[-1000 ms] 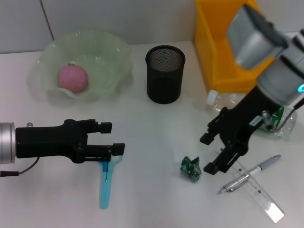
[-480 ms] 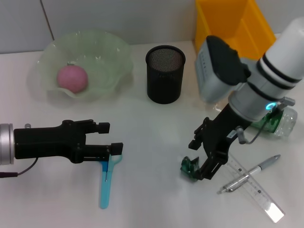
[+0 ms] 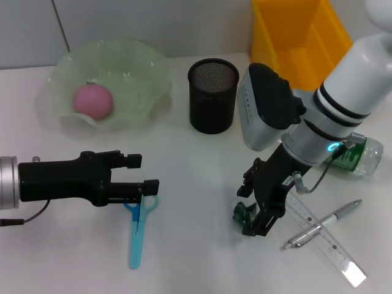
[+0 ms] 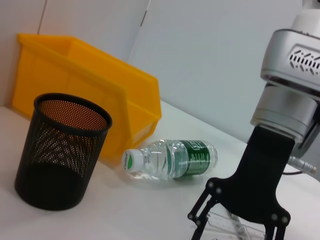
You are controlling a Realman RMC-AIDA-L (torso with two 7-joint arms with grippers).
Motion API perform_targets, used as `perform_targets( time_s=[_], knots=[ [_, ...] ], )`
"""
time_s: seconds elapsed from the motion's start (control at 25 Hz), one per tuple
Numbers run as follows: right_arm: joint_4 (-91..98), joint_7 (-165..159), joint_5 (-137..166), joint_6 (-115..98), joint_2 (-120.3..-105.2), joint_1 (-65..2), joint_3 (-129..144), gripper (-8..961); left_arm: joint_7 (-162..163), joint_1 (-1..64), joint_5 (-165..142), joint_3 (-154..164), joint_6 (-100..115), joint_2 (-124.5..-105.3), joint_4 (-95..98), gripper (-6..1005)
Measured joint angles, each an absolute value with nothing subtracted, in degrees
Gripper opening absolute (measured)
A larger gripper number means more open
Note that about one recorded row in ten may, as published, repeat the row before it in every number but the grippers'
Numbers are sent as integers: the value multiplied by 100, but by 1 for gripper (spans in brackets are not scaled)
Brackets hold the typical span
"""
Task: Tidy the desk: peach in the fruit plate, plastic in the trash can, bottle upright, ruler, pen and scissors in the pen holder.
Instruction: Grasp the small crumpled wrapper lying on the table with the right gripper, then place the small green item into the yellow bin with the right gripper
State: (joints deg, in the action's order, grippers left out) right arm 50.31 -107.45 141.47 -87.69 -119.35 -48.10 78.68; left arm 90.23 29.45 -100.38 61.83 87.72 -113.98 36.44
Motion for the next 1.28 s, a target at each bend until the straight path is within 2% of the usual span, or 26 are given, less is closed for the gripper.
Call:
perform_targets(
  time_s=[0.56,1.0,1.12,1.28],
  knots=[
    [4895,-10623,13995,-8565,-11944,-4787,8172,758,9018,2937,-10023,6175,8775,-11416,3629,845],
    [5257,-10728,13946,-8630,-11920,-4715,7989,527,9009,2900,-9993,6129,8821,-11417,3651,845],
    [5875,-10975,13970,-8801,-11897,-4586,7562,454,9009,2901,-10008,6124,8826,-11417,3651,845],
    [6702,-11258,13986,-8970,-11878,-4517,6635,415,9002,2920,-10024,6124,8827,-11425,3650,845]
  ],
)
